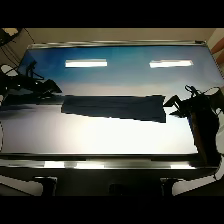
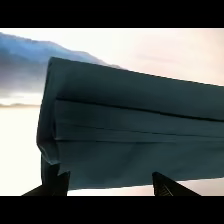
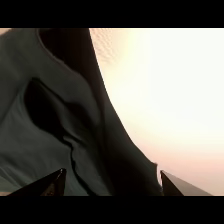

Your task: Fold the shirts.

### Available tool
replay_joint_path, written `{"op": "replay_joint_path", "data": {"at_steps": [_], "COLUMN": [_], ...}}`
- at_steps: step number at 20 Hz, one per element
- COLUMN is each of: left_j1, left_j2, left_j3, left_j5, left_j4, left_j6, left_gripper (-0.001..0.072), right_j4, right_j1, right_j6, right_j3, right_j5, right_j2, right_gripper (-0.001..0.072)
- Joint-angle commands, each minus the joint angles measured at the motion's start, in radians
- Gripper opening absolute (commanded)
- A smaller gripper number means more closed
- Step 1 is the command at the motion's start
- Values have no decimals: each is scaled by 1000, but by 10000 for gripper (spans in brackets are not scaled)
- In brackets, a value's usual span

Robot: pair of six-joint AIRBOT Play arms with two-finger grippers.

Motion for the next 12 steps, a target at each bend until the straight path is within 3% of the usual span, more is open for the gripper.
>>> {"op": "replay_joint_path", "data": {"at_steps": [1,3,4,5,6,7,8,9,10,11,12], "left_j1": [-68,-121,-146,-176,-208,-241,-280,-321,-372,-423,-477], "left_j2": [76,99,105,108,108,106,106,106,106,106,105], "left_j3": [1,1,1,1,0,-3,-15,-33,-61,-97,-140], "left_j5": [0,0,0,0,1,10,32,59,98,147,209], "left_j4": [0,0,0,0,0,0,0,0,0,0,-4], "left_j6": [19,19,19,19,19,19,23,28,51,63,62], "left_gripper": [608,609,609,609,608,593,589,472,195,109,104], "right_j4": [74,73,74,83,89,101,110,108,108,108,101], "right_j1": [44,94,117,135,147,147,147,147,147,147,147], "right_j6": [25,60,76,75,76,76,74,69,57,48,48], "right_j3": [2,2,3,6,11,15,18,18,18,18,18], "right_j5": [8,-25,-46,-65,-68,-57,-58,-61,-58,-38,1], "right_j2": [-71,-92,-92,-89,-80,-62,-32,13,66,124,179], "right_gripper": [711,707,659,487,189,50,49,49,48,48,48]}}
